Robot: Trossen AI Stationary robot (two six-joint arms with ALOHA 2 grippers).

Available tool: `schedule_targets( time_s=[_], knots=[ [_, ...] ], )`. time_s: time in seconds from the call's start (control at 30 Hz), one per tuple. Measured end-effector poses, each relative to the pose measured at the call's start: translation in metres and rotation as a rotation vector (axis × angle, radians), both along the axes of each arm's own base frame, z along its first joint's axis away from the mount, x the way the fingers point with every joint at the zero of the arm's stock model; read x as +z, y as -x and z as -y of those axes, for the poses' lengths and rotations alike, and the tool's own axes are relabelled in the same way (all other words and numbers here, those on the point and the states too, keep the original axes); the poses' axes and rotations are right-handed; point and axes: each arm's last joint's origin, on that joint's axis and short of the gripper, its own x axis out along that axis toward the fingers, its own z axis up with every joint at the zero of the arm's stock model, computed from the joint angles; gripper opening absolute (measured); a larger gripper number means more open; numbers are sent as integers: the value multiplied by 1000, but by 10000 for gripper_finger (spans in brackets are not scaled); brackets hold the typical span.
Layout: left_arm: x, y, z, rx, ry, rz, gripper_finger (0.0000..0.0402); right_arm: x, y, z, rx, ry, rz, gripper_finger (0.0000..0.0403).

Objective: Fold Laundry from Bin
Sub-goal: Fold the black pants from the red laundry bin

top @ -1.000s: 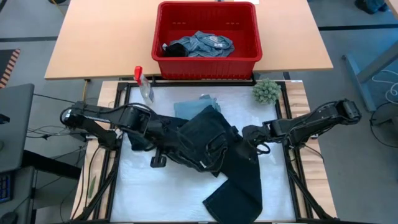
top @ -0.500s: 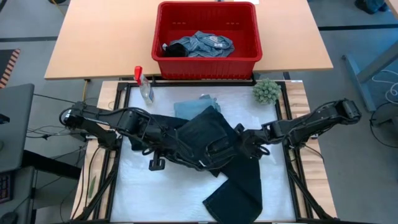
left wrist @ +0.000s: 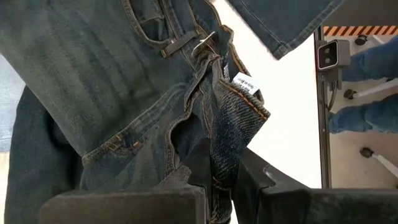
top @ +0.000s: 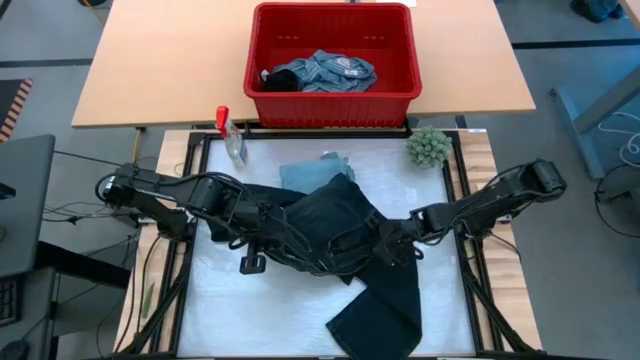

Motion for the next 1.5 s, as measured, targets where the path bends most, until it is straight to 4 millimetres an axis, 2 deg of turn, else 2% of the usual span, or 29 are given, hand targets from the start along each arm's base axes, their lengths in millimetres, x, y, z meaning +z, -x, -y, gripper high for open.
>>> schedule_targets(
  time_s=[0.07, 0.13, 0.2, 0.23, 0.37, 0.5, 0.63, 0.77, 0.87, 0.97, 1.07, 1.2, 1.3, 1.37, 1.5],
  knots=[
    [1, 2, 1, 1, 2, 3, 18, -3, -4, -5, -13, -8, 16, 136],
    [4, 4, 2, -6, 8, 22, 18, 3, -9, -10, -30, -8, 42, 83],
    [14, 11, 2, -2, 15, 86, 18, 18, -13, -13, -26, -21, 72, 40],
    [21, 16, 2, 8, 16, 128, 18, 29, -14, -15, -30, -38, 102, 40],
    [56, 42, -8, 66, 23, 370, 18, 95, -20, -8, -71, -118, 311, 40],
    [93, 72, -21, 166, -13, 662, 18, 177, -18, 13, -183, -231, 562, 40],
    [119, 103, -38, 404, -129, 872, 18, 259, -2, 56, -536, -367, 835, 40],
    [133, 125, -56, 704, -312, 971, 18, 311, 15, 111, -794, -434, 964, 40],
    [141, 134, -69, 905, -410, 1015, 18, 336, 24, 150, -980, -582, 1078, 40],
    [152, 134, -77, 969, -479, 1071, 18, 359, 24, 175, -943, -733, 1162, 40],
    [167, 127, -81, 922, -496, 1194, 18, 390, 22, 176, -801, -756, 1246, 40],
    [187, 122, -80, 869, -526, 1390, 18, 432, 22, 159, -612, -628, 1345, 40],
    [195, 127, -81, 878, -584, 1438, 18, 453, 33, 157, -652, -536, 1411, 40],
    [194, 131, -82, 926, -621, 1391, 18, 454, 37, 161, -738, -544, 1372, 40],
    [179, 125, -82, 921, -648, 1234, 18, 427, 38, 167, -925, -600, 1143, 40]
  ],
)
